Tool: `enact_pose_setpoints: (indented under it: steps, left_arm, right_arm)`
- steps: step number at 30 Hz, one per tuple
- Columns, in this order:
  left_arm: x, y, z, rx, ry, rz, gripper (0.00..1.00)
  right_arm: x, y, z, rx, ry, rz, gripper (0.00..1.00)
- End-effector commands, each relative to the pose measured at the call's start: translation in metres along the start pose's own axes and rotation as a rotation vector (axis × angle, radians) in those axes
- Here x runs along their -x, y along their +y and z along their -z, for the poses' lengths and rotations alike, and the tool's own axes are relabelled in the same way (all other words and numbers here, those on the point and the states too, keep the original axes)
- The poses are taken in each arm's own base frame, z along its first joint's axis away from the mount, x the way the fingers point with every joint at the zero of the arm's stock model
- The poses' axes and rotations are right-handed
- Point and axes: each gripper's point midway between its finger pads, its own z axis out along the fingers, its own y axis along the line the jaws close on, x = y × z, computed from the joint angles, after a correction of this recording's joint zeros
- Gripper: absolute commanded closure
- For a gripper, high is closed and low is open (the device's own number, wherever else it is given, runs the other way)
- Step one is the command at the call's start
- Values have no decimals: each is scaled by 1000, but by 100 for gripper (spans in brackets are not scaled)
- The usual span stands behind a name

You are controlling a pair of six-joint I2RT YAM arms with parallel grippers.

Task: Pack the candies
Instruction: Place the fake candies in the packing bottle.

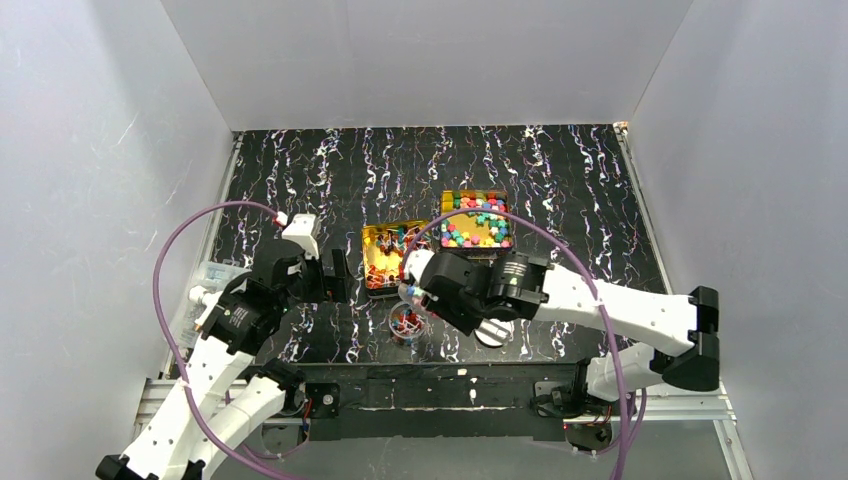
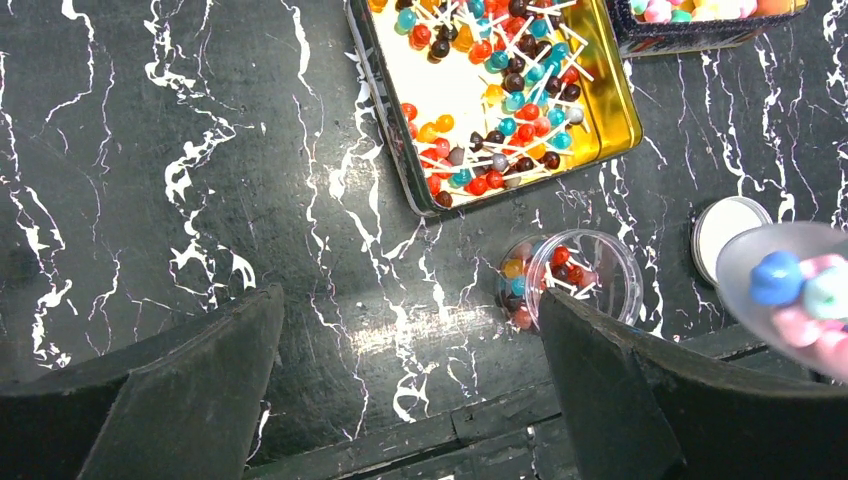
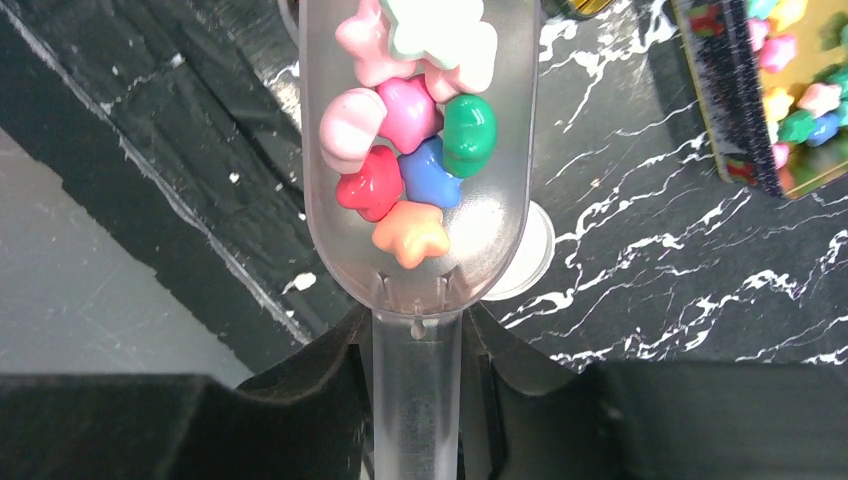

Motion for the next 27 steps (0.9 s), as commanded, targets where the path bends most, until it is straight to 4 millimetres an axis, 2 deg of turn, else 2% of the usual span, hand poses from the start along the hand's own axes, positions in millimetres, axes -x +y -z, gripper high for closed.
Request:
enact_pose_setpoints:
  steps: [1, 15, 27]
  left_arm:
    - [-4, 6, 3, 25, 1, 5, 2]
    - [0, 3, 12, -1, -39, 10, 2]
    - [1, -1, 16, -31, -50, 10, 2]
  right_arm:
    - [-5, 11, 4, -25, 86, -38, 99]
    - [-23, 38, -14, 42, 294, -46, 99]
    - [-33, 42, -25, 43, 432, -43, 99]
